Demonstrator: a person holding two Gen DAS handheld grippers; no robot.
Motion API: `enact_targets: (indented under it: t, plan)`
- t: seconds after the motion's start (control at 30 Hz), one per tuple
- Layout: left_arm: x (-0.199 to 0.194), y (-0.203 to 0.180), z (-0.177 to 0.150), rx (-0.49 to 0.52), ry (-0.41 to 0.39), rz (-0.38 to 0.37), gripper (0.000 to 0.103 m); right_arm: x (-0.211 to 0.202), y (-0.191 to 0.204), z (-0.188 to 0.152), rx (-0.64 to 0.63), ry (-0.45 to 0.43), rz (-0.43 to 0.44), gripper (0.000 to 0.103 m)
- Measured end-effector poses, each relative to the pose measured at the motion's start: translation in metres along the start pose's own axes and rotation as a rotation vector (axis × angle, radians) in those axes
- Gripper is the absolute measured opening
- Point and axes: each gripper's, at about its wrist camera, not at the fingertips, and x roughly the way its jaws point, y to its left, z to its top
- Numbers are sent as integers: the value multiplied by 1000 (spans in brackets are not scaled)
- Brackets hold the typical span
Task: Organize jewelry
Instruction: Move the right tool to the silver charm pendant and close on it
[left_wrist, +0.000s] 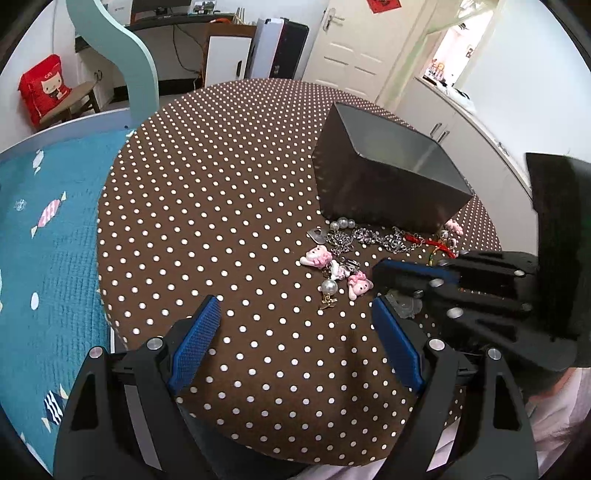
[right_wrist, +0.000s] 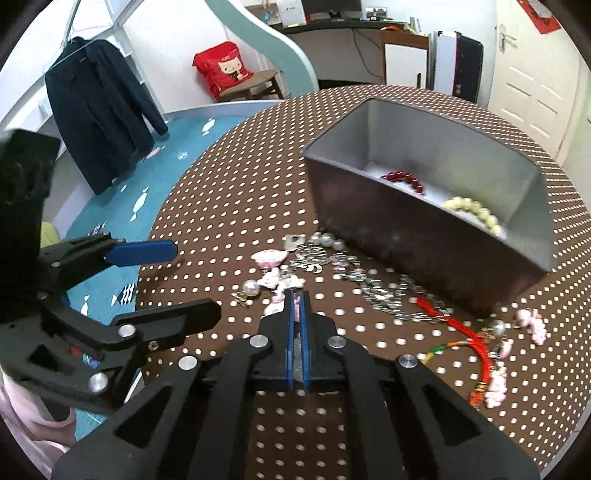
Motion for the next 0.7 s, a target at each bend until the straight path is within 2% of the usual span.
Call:
enact_targets:
  t: [0.13,0.2,0.23,0.27,0.5,0.6,0.67,0.7]
  plan:
    - [6,-5,1,10,13,19,84,-2,-7,-4,24,7,-14,6]
    - [6,-6,1,14,12,24,84,-5,-3,-5,17,-1,7,15]
    - [4,-4,2,10,9,28,83,-6,-1,-4,9,-9,16,25]
    - [3,-2,2,5,7,34,83,-7,-1,-5,-3,-15,7,26]
    - [-6,14,1,-22,-3,73,83,16,10,2,-52,29,-1,25]
    - [-5,17,2,-31,2,77,83,21,12,7,-67,28,-17,23]
    - [-5,17,2,-29,6,72,83,22,13,8,-86,22,-36,15]
    - [-4,17,2,-23,8,66,83,23,13,7,-95,19,-38,15]
